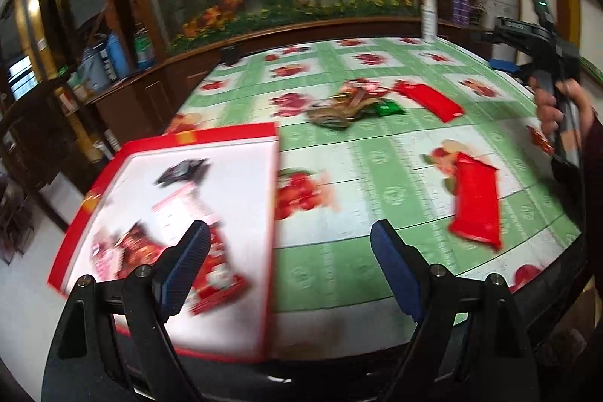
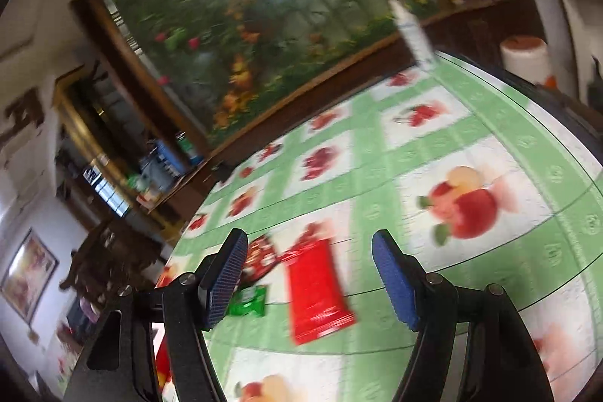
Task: Organize snacks
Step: 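Grasp the long red packet with the left tool while the right grips another red packet, then lift both red packets and carry them over the white box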
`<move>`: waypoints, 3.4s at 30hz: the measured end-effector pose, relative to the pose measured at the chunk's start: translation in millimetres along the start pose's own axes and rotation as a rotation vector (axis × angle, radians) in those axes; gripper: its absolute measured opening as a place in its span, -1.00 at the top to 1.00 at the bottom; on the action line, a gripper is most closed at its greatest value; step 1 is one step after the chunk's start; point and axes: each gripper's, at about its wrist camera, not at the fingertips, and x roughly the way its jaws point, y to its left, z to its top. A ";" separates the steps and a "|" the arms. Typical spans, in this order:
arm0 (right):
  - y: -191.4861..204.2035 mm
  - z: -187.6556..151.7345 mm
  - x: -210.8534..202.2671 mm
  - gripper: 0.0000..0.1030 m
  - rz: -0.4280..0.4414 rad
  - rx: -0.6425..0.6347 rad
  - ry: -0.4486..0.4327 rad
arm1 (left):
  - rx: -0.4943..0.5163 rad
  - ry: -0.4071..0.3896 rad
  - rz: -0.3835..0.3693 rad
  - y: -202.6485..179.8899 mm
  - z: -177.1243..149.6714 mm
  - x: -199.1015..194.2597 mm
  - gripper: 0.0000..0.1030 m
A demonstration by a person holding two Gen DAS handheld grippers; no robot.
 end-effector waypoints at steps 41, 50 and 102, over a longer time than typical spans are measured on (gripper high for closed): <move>6.5 -9.3 28.8 -0.39 -0.059 -0.025 0.171 | 0.059 0.219 -0.295 -114.4 34.7 83.3 0.10; 28.0 -22.5 77.4 -0.39 -0.084 -0.090 0.308 | -0.107 0.261 -0.275 -64.5 40.9 100.6 0.12; 57.5 -33.4 56.5 0.03 0.115 -0.096 0.361 | -0.187 0.073 -0.174 -31.4 71.5 44.5 0.12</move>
